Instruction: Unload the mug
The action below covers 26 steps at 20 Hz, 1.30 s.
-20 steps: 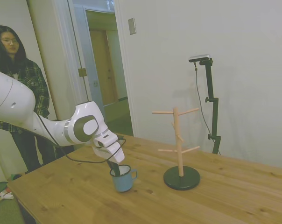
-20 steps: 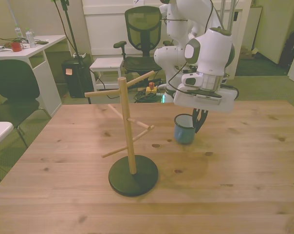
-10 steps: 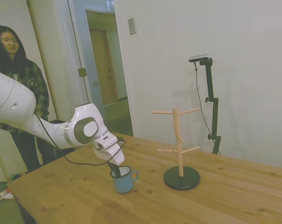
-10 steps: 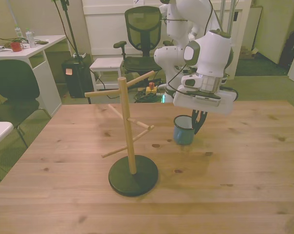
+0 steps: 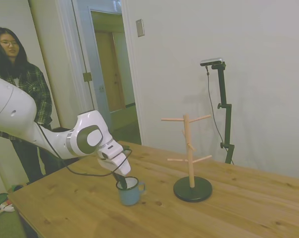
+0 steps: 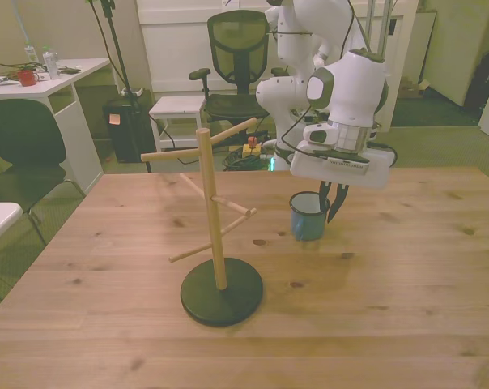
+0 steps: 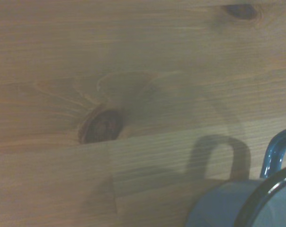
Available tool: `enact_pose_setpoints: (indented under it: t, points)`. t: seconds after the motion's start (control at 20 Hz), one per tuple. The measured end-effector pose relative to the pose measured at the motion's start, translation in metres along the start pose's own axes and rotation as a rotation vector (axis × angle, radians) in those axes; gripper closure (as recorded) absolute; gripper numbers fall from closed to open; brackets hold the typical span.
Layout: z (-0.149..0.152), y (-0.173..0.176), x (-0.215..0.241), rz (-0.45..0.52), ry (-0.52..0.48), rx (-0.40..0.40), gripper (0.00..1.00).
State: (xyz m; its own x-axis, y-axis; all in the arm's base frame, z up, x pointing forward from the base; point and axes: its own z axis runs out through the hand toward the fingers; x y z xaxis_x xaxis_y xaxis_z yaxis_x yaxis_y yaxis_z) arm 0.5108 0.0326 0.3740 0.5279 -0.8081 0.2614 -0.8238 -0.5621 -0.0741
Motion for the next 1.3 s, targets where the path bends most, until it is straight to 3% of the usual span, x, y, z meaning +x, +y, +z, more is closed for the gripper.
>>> enact_pose_setpoints:
  t: [0.3,0.6,0.85,1.3]
  points:
    - [-0.025,0.007,0.002,0.003,0.023,0.02,0.0]
    - [-0.092,0.016,0.006,-0.012,0.069,0.009,0.0]
    - [-0.149,0.021,0.011,-0.104,0.095,0.024,0.0]
    - [-0.169,0.015,0.021,-0.138,-0.026,0.164,0.0]
